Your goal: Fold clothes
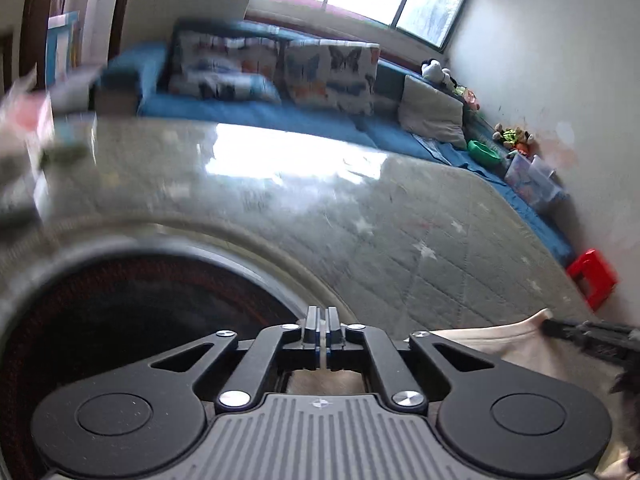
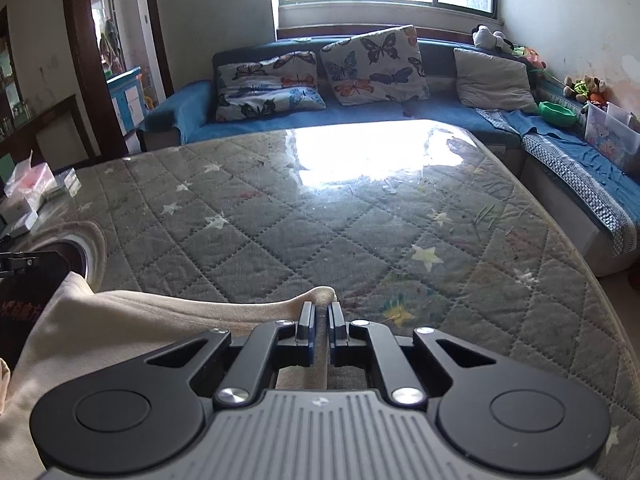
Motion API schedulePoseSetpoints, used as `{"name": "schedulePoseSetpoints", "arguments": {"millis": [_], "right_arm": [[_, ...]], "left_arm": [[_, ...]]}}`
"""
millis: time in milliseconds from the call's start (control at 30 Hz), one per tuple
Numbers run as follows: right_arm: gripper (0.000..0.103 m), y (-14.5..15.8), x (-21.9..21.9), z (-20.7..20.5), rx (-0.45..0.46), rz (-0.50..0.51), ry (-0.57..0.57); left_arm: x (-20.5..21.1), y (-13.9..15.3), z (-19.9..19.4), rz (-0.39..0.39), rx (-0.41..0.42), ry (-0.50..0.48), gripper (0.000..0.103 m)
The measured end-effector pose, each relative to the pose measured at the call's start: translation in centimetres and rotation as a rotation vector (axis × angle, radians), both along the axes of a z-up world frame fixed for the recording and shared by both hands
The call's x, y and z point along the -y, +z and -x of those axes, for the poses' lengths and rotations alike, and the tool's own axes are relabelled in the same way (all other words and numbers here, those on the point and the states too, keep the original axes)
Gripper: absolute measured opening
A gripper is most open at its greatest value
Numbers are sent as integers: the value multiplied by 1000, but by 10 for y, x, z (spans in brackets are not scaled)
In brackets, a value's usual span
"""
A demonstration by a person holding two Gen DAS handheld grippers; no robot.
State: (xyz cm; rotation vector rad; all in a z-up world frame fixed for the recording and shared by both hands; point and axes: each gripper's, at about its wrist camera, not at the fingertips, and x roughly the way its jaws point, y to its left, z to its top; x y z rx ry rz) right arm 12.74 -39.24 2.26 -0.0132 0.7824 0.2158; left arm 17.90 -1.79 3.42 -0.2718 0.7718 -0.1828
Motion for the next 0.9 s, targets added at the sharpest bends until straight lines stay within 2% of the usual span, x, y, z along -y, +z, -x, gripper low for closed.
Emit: {"name": "schedulePoseSetpoints", "arguments": {"millis": [67, 100, 133, 300, 367, 400, 500, 567, 667, 833, 900], "right_arm": [[7, -1, 0, 0, -5, -2, 3], [7, -1, 0, 0, -6, -3, 4], [7, -1, 1, 0, -6, -2, 5], [8, -2, 1, 0, -8, 2, 7], [8, -2, 1, 0, -7, 2, 9], [8, -2, 0, 0, -5, 2, 10], [8, -1, 0, 1, 3, 2, 11], [8, 2, 1, 3, 19, -2, 8], [8, 4, 3, 3, 31, -5, -2], [9, 0, 3, 0, 14, 10, -18], [12, 3, 3, 3, 20, 12, -13]], "left_arm": [[-1, -2, -1, -2, -13, 14, 27], [-1, -3, -2, -3, -19, 21, 44], [-1, -4, -3, -4, -25, 28, 46], [3, -12, -7, 3, -47, 12, 43], [4, -14, -8, 17, -46, 5, 26], [4, -15, -7, 22, -46, 5, 14], [3, -11, -2, 21, -11, 17, 5], [3, -2, 6, -7, 55, 38, 5], [-1, 6, 13, -23, 112, 61, 5], [-1, -1, 5, -39, 40, 60, 8], [-4, -1, 6, -39, 36, 77, 10]]}}
